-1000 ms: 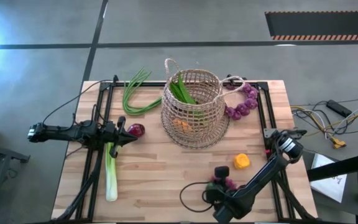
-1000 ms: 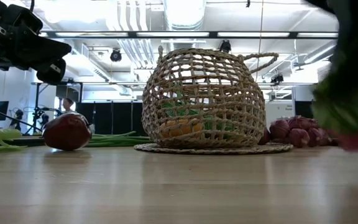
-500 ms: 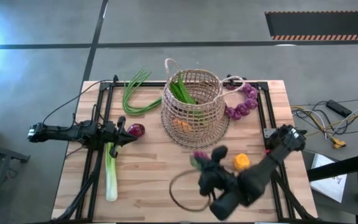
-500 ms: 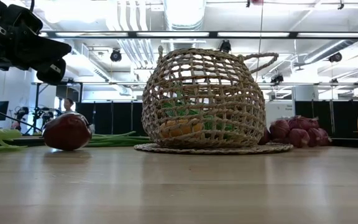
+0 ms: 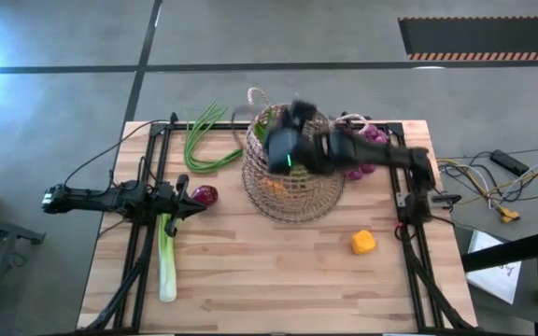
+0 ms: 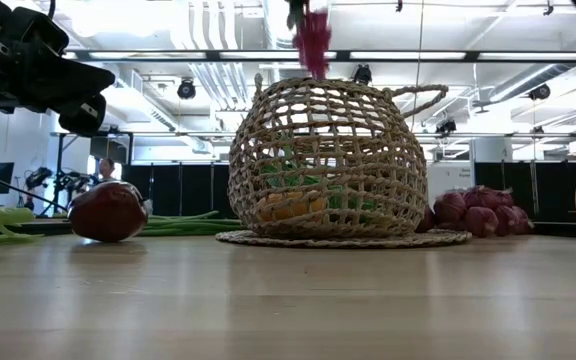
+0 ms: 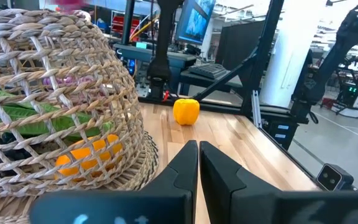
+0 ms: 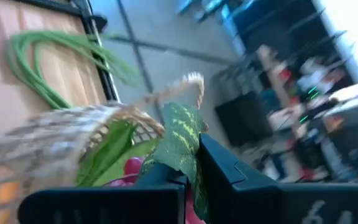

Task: Build produce basket
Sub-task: Put the purple grapes into the light brown basket, then put the apple into the light brown basket

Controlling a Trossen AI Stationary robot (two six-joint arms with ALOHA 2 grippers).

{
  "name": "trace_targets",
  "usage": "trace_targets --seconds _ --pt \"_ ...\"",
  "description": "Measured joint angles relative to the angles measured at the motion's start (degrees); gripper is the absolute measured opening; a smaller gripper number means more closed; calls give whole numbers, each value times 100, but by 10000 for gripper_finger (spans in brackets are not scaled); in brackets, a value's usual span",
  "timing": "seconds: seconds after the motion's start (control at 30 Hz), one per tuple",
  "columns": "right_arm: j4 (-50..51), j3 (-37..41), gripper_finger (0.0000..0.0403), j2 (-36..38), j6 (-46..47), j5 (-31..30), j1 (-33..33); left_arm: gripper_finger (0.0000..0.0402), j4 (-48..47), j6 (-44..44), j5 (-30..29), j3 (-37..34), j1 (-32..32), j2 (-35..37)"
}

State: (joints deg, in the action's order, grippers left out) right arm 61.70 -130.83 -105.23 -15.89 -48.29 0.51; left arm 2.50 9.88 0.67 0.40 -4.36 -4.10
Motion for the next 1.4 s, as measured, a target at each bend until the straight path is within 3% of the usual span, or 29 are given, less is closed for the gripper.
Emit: trace_targets --seconds 0.2,0.4,0.77,1.2,1.4 --pt "88 307 13 -30 622 1372 1340 0 0 1 0 0 0 0" --pt "423 858 13 -33 968 2403 1850 0 0 -1 -1 0 2 -4" --pt "458 1975 20 -35 1171 2448 1976 0 2 -1 -2 0 0 -11" --pt "297 2233 134 -33 1016 2427 2096 0 0 1 0 0 0 -11" --pt "282 1828 156 115 958 2410 1981 0 0 1 0 0 2 -11"
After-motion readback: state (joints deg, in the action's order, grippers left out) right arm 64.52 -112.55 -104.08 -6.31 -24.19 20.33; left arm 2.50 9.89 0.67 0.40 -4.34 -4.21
